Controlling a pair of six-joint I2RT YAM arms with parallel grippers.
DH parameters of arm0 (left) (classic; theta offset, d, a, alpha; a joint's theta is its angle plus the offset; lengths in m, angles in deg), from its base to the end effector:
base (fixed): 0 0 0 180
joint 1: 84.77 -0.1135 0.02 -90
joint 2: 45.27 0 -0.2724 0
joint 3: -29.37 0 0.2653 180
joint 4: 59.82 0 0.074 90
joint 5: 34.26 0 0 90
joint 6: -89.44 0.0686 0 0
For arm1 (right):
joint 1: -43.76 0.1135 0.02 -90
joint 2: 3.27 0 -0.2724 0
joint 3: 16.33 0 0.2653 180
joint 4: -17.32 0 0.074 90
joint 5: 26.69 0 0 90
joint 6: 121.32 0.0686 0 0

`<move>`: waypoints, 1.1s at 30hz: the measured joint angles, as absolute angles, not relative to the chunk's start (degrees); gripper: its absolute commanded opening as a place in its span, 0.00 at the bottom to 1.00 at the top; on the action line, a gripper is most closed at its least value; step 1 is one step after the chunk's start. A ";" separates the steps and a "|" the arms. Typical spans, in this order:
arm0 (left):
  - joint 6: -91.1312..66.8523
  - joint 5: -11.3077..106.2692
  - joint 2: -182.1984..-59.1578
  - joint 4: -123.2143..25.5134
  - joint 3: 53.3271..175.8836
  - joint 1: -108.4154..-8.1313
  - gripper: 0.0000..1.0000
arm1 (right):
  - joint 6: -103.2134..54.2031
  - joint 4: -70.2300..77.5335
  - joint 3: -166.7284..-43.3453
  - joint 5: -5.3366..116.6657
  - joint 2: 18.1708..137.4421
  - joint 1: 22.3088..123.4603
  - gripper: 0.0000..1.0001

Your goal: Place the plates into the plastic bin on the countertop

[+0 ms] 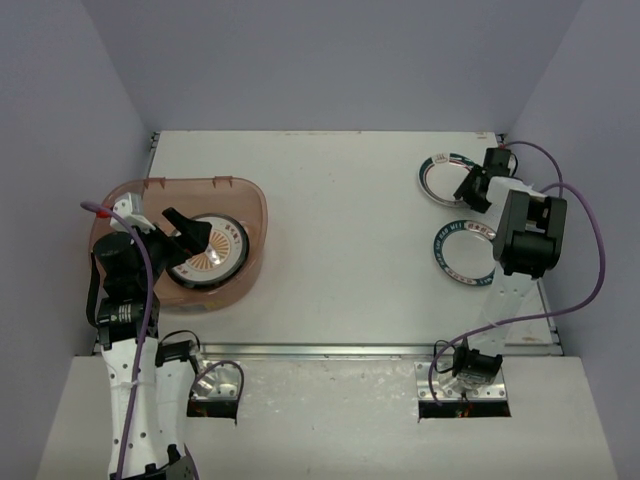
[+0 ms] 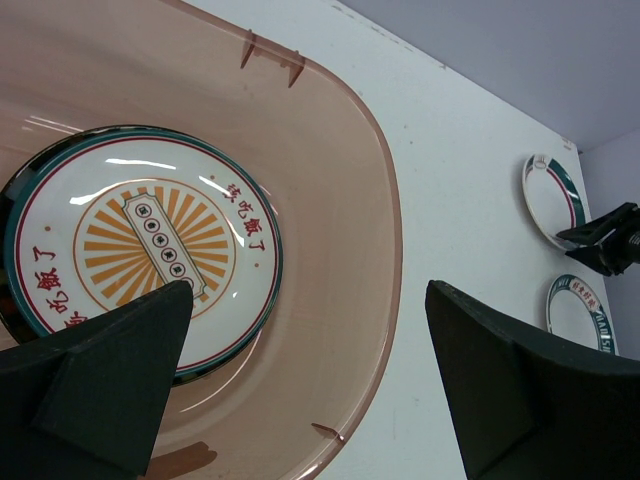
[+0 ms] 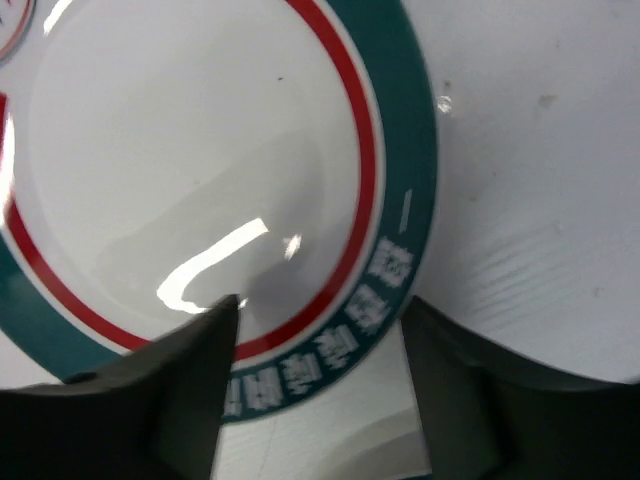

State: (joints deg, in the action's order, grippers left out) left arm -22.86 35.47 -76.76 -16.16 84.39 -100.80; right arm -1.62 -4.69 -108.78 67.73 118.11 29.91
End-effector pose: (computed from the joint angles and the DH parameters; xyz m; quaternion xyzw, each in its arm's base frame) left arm 0.1612 0.0216 0.3141 -0.1698 0.7954 -0.1749 0.5550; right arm 0.4684 -0.1209 0.1072 0.3613 0.8698 0.0101 0.3359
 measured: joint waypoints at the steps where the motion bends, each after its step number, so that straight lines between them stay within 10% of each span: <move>1: -22.85 35.47 -76.76 -16.16 84.39 -100.80 1.00 | -1.39 -4.82 -109.45 65.78 118.75 29.89 0.22; 9: -22.84 35.29 -76.77 -16.17 84.37 -100.51 1.00 | 2.76 -4.39 -115.96 51.00 124.38 29.90 0.00; 33: -22.35 34.01 -78.42 -16.20 84.37 -100.41 1.00 | 28.57 26.33 -86.93 21.61 112.13 33.01 0.00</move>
State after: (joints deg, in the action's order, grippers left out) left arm -22.35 34.01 -78.42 -16.20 84.37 -100.41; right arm 28.57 26.33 -86.93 21.61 112.13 33.01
